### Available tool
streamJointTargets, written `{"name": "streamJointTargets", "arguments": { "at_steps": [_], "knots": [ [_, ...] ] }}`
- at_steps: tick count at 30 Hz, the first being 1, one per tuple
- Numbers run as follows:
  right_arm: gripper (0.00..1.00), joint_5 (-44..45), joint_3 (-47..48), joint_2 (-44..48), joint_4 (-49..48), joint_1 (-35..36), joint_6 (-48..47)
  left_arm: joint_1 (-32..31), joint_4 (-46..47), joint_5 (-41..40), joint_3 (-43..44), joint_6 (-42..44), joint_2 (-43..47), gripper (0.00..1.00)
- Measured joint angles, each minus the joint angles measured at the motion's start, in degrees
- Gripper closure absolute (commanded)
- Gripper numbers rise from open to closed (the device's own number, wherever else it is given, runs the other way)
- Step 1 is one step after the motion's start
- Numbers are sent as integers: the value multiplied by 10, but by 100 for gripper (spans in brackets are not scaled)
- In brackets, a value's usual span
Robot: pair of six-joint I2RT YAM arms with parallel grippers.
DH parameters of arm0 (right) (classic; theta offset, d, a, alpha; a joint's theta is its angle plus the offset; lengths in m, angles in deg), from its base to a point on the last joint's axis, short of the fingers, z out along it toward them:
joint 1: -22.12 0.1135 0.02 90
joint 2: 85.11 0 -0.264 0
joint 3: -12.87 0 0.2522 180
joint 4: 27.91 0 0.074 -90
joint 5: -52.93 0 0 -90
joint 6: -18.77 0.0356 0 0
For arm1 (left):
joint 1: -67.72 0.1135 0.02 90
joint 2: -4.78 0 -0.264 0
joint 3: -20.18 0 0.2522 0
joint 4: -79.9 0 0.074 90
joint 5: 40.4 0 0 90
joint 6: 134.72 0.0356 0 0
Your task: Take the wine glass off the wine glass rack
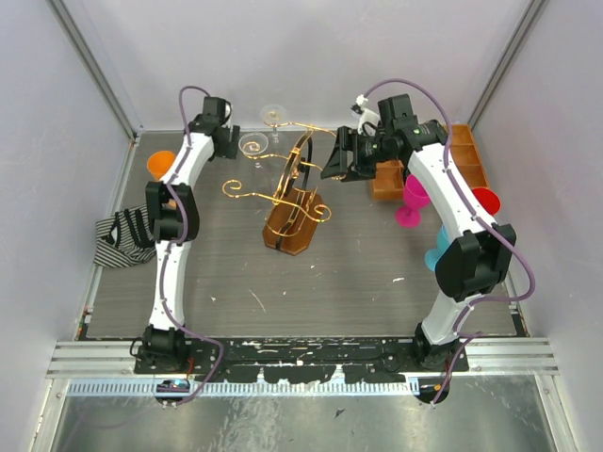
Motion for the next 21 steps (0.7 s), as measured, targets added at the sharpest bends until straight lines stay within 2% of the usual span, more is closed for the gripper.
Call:
{"name": "streamJointTargets", "arguments": {
  "at_steps": [6, 9, 13, 21],
  "knots": [
    [24, 24, 17, 0, 3, 0, 0, 17, -10, 62, -3, -45, 37, 13],
    [24, 41, 27, 0, 8, -3, 0, 20, -9, 71, -30, -61, 84, 10],
    [24, 73, 43, 1, 19, -5, 0, 19, -9, 91, -65, -78, 175, 10],
    [25, 134, 78, 18, 49, -7, 0, 17, -14, 93, -108, -99, 289, 10]
  ]
}}
